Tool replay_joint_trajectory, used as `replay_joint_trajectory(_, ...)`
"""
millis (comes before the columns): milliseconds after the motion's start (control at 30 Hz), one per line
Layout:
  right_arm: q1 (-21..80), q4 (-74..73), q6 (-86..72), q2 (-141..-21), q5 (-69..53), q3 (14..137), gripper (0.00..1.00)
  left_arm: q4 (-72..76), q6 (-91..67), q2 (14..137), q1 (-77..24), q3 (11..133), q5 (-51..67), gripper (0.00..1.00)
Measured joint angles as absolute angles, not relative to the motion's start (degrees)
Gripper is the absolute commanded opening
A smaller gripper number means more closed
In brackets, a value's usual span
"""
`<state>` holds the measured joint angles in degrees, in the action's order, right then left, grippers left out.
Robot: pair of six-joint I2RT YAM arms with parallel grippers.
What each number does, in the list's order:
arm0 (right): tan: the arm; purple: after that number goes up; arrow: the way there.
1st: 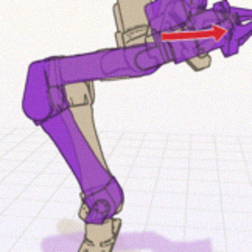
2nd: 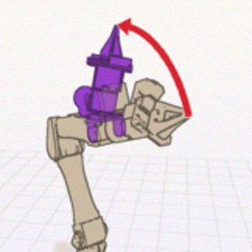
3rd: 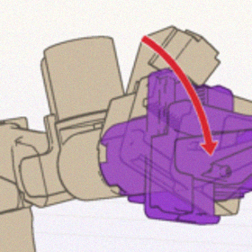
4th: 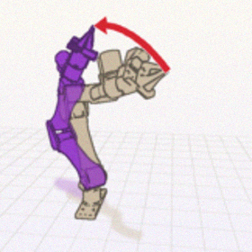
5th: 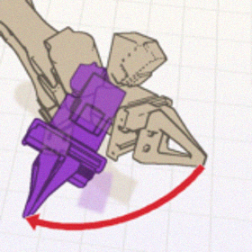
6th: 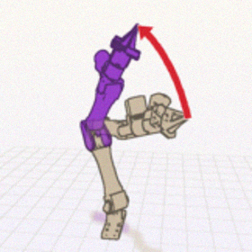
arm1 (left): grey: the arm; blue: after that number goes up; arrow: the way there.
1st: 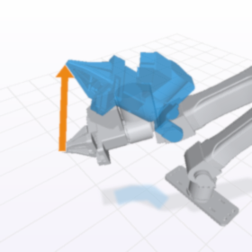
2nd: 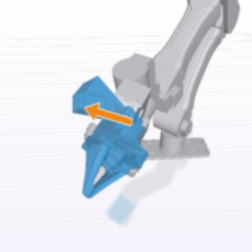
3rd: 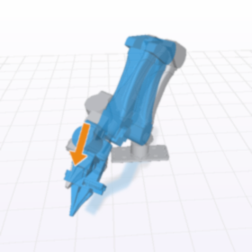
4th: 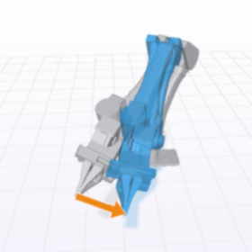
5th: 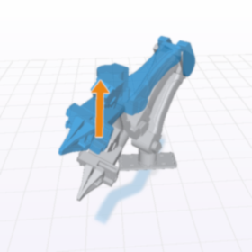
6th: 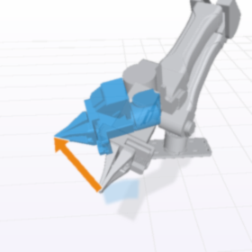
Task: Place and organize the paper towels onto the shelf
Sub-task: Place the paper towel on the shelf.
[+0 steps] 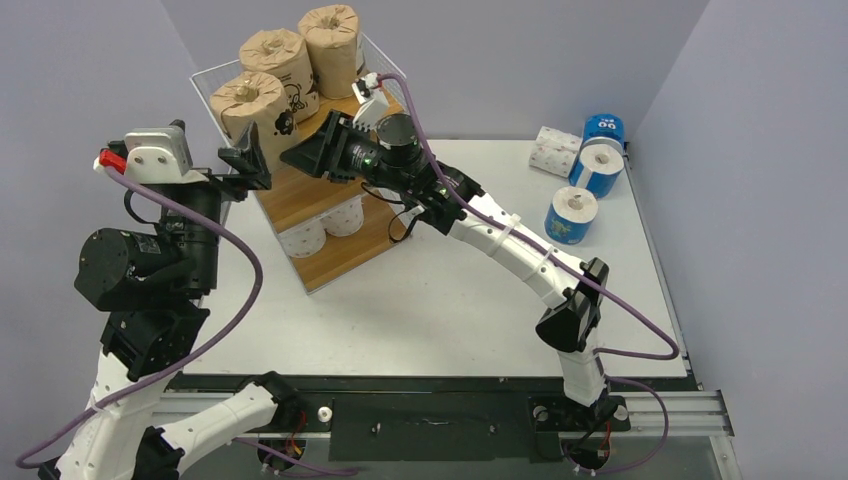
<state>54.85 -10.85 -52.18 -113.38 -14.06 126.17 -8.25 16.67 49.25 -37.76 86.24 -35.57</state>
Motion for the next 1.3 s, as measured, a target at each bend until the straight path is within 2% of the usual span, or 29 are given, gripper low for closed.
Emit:
replay_joint_trajectory(467,54.8,-9.8,-52.2,-112.8,-14.4,124.0,0.41,-21.7,5.0,55.3,-37.8,94.5,-26.5,0.59)
replay_joint_trajectory(733,54.8,-9.7,-52.1,-111.4,-14.4,122.0,0.41,-25.3,3.9,58.8,-37.7,94.5,-27.3,0.47)
replay_joint_trajectory(1000,54.8,-8.8,-51.8,-104.4,-14.4,112.0,0.42,-25.9,4.8,60.8,-37.7,94.3,-31.3,0.37)
replay_joint_trajectory(1167,54.6,-7.5,-51.5,-97.8,-14.2,103.3,0.42,-25.4,5.2,60.5,-37.5,92.6,-33.2,0.25)
replay_joint_trajectory(1300,53.9,-6.1,-51.3,-93.9,-13.8,98.5,0.42,-25.3,5.4,60.8,-36.6,91.1,-34.3,0.24)
